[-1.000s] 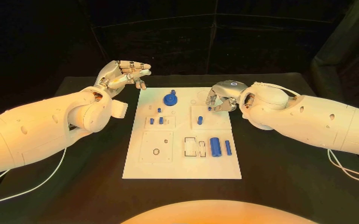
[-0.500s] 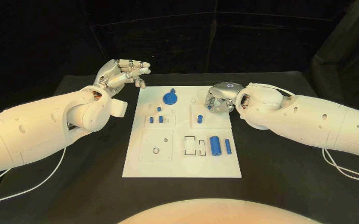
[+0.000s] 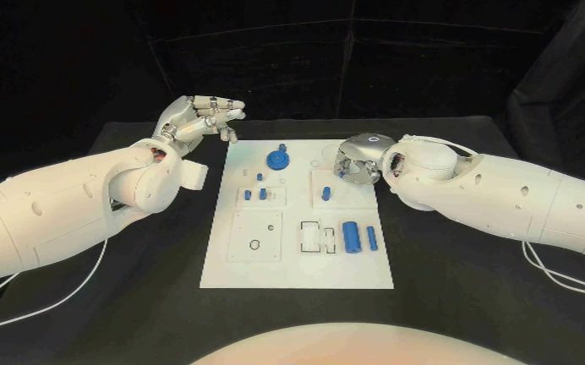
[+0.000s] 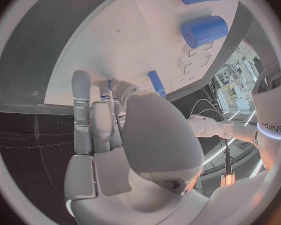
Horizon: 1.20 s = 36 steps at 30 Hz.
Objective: Assemble the parts on the task board
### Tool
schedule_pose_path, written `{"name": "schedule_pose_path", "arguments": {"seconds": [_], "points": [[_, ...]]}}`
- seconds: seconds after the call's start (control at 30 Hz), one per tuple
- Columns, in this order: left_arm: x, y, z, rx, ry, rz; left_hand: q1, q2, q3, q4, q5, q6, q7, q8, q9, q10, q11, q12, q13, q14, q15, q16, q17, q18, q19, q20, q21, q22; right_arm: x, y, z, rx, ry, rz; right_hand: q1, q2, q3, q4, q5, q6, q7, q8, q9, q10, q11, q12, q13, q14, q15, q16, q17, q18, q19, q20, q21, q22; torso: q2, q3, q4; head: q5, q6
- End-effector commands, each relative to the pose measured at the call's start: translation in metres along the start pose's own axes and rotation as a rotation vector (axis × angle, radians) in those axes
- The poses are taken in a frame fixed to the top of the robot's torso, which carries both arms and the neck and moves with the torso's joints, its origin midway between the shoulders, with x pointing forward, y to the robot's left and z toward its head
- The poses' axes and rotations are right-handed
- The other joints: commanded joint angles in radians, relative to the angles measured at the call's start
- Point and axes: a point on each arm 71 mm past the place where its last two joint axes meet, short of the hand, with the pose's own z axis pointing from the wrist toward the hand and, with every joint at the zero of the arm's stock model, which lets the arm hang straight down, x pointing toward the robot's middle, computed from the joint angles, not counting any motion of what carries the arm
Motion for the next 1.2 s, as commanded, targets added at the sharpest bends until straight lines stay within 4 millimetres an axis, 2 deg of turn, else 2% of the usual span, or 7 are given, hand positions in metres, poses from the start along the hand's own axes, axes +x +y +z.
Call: {"name": "schedule_pose_path", "arguments": {"seconds": [0.03,0.3,0.43,0.97,1.1,1.2], "points": [[-0.001,-0.001,0.000,0.002,-0.004,-0.005,-0.016,0.004,-0.007,0.010,-0.002,-0.003,0.007,0.003,-0.002,-0.005,0.005,0.006,0.002,0.002,-0.004,0.000,-0.003,0.004,0.010,0.001,-0.006,-0.003,0.002,-0.001,0.000,0.023,-0.008,-0.032,-0.019,0.008,0.038,-0.015,-0.015,0.013,-0.003,0.003,0.002,0.015,-0.004,0.006,0.003,0.034,-0.007,0.014,0.015,-0.012,0.016,-0.004,0.026,0.037,0.000,0.0004,-0.0005,0.000,0.000],[-0.002,0.000,0.000,-0.004,-0.005,-0.004,-0.025,0.004,-0.013,0.017,-0.002,-0.007,0.008,0.003,-0.003,-0.009,0.006,0.009,0.002,0.002,-0.002,0.001,-0.005,0.004,0.012,0.003,-0.010,-0.007,-0.003,0.004,0.000,0.010,-0.079,-0.039,-0.068,-0.002,0.129,-0.064,-0.027,0.039,-0.010,0.007,0.005,0.042,-0.011,0.016,0.004,0.038,-0.014,0.029,0.023,-0.025,0.046,-0.012,0.087,0.123,0.000,0.0003,-0.0007,0.000,-0.005],[-0.003,0.000,0.000,-0.006,-0.008,-0.003,-0.025,0.004,-0.013,0.017,-0.002,-0.007,0.008,0.003,-0.003,-0.009,0.006,0.009,0.002,0.002,-0.002,0.001,-0.005,0.004,0.012,0.003,-0.010,-0.007,-0.006,0.006,-0.002,-0.001,-0.116,-0.035,-0.093,-0.008,0.154,-0.083,-0.027,0.043,-0.009,0.005,0.005,0.045,-0.013,0.016,0.005,0.038,-0.014,0.030,0.021,-0.028,0.052,-0.013,0.103,0.144,0.000,0.0010,-0.0015,0.001,-0.006],[-0.008,0.001,0.000,-0.012,-0.019,0.003,-0.023,0.003,-0.014,0.016,-0.002,-0.008,0.008,0.003,-0.003,-0.011,0.006,0.010,0.002,0.002,-0.002,0.001,-0.006,0.004,0.012,0.003,-0.012,-0.008,-0.017,0.011,-0.022,-0.037,-0.217,0.003,-0.125,-0.015,0.166,-0.095,-0.037,0.046,-0.010,0.003,0.005,0.046,-0.014,0.016,0.005,0.038,-0.014,0.033,0.022,-0.035,0.069,-0.013,0.133,0.194,-0.003,-0.0002,-0.0002,-0.001,0.000],[-0.009,0.001,0.000,-0.013,-0.021,0.004,-0.023,0.003,-0.014,0.016,-0.002,-0.008,0.008,0.003,-0.003,-0.011,0.006,0.010,0.002,0.002,-0.002,0.001,-0.006,0.004,0.012,0.003,-0.012,-0.008,-0.020,0.018,-0.027,-0.056,-0.230,0.031,-0.127,-0.015,0.168,-0.097,-0.036,0.047,-0.011,0.003,0.005,0.046,-0.014,0.016,0.005,0.038,-0.014,0.033,0.022,-0.037,0.074,-0.013,0.141,0.208,-0.001,-0.0003,-0.0006,0.002,0.000],[-0.008,0.001,0.000,-0.014,-0.021,0.004,-0.023,0.003,-0.014,0.016,-0.002,-0.008,0.008,0.003,-0.003,-0.011,0.006,0.010,0.002,0.002,-0.002,0.001,-0.006,0.004,0.012,0.003,-0.012,-0.008,-0.023,0.031,-0.031,-0.091,-0.243,0.057,-0.128,-0.016,0.169,-0.098,-0.036,0.046,-0.010,0.003,0.005,0.046,-0.014,0.016,0.005,0.037,-0.014,0.032,0.020,-0.038,0.075,-0.013,0.143,0.210,-0.001,-0.0003,-0.0008,0.009,0.000]]}}
